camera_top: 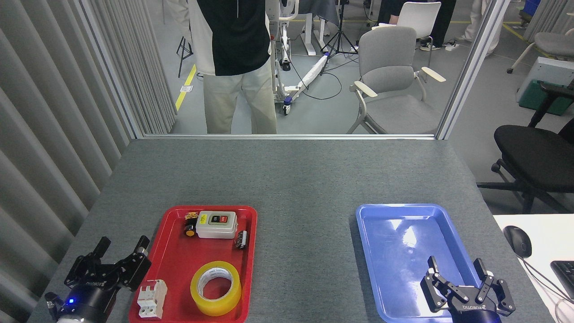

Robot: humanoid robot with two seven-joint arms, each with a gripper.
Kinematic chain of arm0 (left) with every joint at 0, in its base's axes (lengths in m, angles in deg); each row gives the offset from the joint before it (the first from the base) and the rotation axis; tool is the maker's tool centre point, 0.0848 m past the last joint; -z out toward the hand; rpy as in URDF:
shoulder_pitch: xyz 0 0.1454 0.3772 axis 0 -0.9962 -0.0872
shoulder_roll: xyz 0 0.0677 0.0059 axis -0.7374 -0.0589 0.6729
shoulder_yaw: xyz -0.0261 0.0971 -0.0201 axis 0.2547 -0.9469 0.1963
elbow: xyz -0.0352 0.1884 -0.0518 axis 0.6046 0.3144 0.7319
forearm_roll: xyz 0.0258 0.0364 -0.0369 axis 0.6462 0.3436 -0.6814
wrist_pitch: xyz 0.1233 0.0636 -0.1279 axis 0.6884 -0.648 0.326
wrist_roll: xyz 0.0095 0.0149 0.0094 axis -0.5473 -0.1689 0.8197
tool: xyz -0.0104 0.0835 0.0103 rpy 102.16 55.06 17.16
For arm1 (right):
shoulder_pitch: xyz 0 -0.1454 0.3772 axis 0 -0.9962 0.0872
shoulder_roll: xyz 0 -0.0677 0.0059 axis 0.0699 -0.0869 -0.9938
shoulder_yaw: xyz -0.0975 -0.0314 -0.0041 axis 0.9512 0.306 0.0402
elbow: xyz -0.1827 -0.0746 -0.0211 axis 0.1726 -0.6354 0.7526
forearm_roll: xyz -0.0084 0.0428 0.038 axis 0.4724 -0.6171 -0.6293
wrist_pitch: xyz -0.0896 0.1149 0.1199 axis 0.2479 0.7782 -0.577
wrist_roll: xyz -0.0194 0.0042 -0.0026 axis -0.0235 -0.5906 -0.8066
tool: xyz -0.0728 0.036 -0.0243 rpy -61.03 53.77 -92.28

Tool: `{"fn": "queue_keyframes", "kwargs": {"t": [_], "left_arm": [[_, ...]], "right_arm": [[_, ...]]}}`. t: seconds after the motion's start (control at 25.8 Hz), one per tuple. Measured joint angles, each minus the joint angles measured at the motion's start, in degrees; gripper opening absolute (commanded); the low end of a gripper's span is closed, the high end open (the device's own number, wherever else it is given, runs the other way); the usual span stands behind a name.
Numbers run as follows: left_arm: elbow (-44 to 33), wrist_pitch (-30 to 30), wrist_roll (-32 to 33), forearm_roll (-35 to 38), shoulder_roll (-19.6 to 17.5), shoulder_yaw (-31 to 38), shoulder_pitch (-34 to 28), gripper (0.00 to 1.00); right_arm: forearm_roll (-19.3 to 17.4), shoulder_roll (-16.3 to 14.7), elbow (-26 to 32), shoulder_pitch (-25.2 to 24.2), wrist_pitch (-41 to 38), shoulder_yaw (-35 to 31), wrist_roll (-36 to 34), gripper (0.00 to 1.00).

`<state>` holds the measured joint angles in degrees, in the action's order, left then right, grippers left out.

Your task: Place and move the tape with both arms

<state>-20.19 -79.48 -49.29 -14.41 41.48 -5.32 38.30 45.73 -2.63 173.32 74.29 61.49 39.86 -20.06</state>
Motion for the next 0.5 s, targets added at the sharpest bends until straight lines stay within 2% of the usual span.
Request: {"fn": "queue_keyframes", "kwargs": {"t": [0.5], "left_arm": [[-0.24, 1.33, -0.17, -0.28, -0.67, -0.28, 0.24, 1.00]], "right_arm": [[0.14, 0.24, 0.29, -0.25, -0.30, -0.22, 0.16, 1.00]]}}
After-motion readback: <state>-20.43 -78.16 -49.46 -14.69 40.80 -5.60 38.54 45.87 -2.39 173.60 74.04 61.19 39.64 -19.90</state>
